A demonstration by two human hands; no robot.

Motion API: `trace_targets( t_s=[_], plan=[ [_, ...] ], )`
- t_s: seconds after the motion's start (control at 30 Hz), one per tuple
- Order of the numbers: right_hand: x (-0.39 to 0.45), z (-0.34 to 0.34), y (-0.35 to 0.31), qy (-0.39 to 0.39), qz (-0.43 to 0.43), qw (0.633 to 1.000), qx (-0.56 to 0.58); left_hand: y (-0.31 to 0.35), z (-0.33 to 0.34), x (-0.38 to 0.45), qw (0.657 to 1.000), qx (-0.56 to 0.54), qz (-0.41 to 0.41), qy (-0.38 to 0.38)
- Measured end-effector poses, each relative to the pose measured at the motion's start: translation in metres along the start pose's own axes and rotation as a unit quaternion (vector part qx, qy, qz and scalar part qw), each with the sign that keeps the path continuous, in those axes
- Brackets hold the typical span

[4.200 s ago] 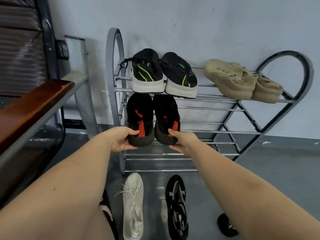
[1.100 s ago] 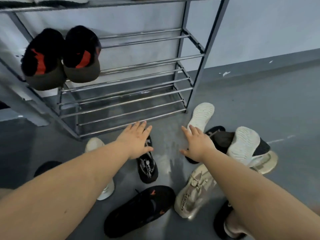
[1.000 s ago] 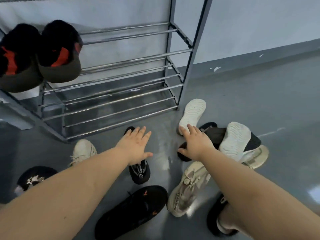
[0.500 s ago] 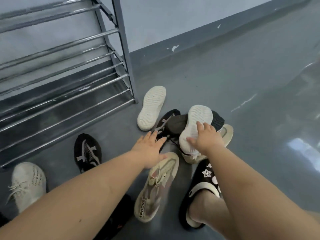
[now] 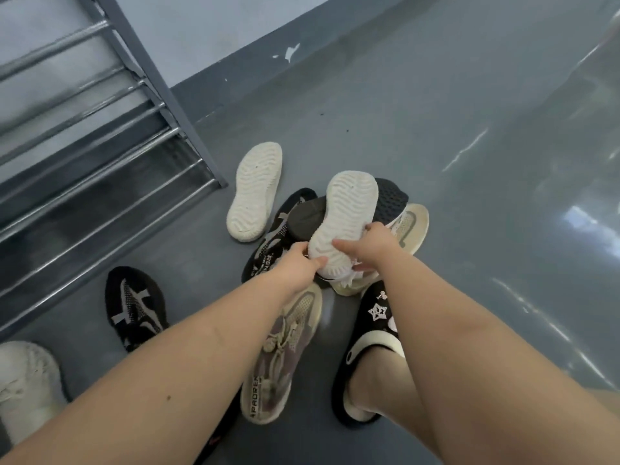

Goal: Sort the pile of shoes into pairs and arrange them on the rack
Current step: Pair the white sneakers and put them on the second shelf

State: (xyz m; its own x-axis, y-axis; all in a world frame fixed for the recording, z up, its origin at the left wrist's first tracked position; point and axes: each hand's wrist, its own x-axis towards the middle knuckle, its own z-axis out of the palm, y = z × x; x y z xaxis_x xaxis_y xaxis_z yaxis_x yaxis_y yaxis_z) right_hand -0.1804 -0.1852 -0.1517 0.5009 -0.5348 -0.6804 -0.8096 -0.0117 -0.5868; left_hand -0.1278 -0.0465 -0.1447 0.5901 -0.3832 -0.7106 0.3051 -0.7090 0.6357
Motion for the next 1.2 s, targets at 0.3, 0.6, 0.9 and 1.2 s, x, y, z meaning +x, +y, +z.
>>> trace_targets(
  t_s=[0.3,0.6,0.9,1.2],
  plan=[
    [-0.045,0.05,-0.04,-0.071,-0.068,0.978,0.184,-0.016,-0.062,-0.042,0.97,-0.24,0.007,0.045],
    [-0.122,0.156,-0.089,-0.196,-0.035,0.939,0.28,-0.079,-0.157,-0.112,0.973,-0.074,0.098,0.195],
    [-0.181,0.241,-0.104,-0.281,-0.008,0.937,0.206,-0.147,-0.194,-0.176,0.933,0.073,0.134,0.327],
    [-0.208,0.237,-0.112,-0.365,0.019,0.895,0.256,-0.158,-0.214,-0.189,0.921,-0.336,0.016,0.196]
  ],
)
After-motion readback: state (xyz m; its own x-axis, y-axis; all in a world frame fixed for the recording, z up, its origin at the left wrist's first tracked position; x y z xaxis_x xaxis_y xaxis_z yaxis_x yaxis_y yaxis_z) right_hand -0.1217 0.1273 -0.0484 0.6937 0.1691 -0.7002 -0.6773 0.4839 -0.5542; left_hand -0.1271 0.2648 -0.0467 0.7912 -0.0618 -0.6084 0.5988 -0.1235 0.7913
